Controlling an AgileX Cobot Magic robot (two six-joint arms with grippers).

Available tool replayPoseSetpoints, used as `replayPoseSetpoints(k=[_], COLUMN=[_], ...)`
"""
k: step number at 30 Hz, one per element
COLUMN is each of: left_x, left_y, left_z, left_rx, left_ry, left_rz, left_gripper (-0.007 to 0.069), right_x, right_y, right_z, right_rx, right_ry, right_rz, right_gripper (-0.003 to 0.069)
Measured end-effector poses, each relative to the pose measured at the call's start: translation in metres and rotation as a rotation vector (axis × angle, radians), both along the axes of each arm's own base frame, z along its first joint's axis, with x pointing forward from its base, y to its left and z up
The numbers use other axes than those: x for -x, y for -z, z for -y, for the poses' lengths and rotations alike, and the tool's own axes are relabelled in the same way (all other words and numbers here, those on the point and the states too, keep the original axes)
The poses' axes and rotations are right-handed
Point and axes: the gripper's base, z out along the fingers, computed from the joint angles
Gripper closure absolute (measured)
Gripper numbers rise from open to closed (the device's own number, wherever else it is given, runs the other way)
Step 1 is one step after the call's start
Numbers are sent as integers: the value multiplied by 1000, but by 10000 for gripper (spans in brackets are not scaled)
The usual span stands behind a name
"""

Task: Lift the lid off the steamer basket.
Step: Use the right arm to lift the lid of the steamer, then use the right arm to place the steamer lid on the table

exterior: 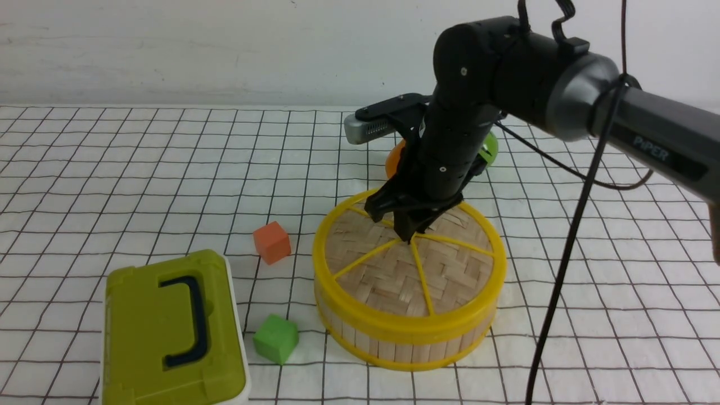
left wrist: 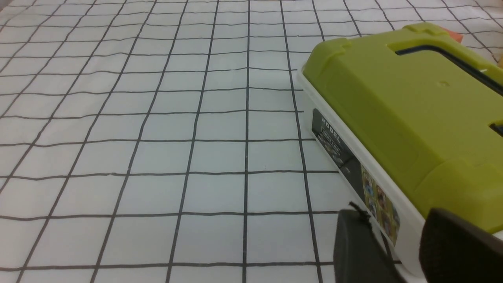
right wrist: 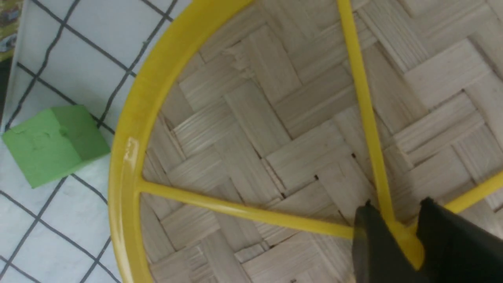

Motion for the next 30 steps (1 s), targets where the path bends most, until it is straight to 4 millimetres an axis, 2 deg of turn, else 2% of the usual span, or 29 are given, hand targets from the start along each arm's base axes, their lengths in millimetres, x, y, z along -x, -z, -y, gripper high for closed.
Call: replayPoseSetpoints(k=[3, 8, 10, 14, 15, 16, 17, 19, 20, 21, 22, 23, 24, 25, 26, 27, 28, 30], left_x=[0, 0, 0, 0, 0, 0, 0, 0, 0, 0, 0, 0, 0, 0, 0, 0, 0, 0], left_y=[0, 0, 0, 0, 0, 0, 0, 0, 0, 0, 0, 0, 0, 0, 0, 0, 0, 0], left_z=[0, 0, 0, 0, 0, 0, 0, 0, 0, 0, 0, 0, 0, 0, 0, 0, 0, 0], left_rx=[0, 0, 0, 0, 0, 0, 0, 0, 0, 0, 0, 0, 0, 0, 0, 0, 0, 0], left_ry=[0, 0, 0, 0, 0, 0, 0, 0, 0, 0, 0, 0, 0, 0, 0, 0, 0, 0], left_rz=[0, 0, 0, 0, 0, 0, 0, 0, 0, 0, 0, 0, 0, 0, 0, 0, 0, 0], left_gripper=[385, 385, 385, 385, 385, 385, 385, 385, 385, 385, 385, 385, 385, 385, 385, 385, 385, 385], right_x=[0, 1, 6, 28, 29, 37, 40, 43, 43, 43, 45, 46, 46, 49, 51, 51, 51, 49], right_y=[-1, -14, -33, -96, -99, -121, -134, -145, -147, -147, -145, -141, -140, -127, -118, -118, -100, -80], right_z=[0, 2, 6, 25, 26, 40, 54, 79, 94, 97, 122, 138, 141, 166, 178, 178, 197, 209], right_rx=[4, 5, -6, -21, -20, -12, -3, 10, 23, 25, 42, 51, 54, 66, 65, 62, 52, 33], right_ry=[-20, -30, -37, -37, -36, -18, 7, 61, 96, 103, 163, 201, 208, 274, 308, 308, 366, 412], right_rz=[6, 24, 57, 207, 216, 279, 314, 339, 341, 340, 320, 298, 294, 238, 209, 211, 174, 157], right_gripper=[552, 552, 552, 552, 552, 552, 552, 552, 552, 552, 552, 552, 552, 552, 552, 552, 552, 552])
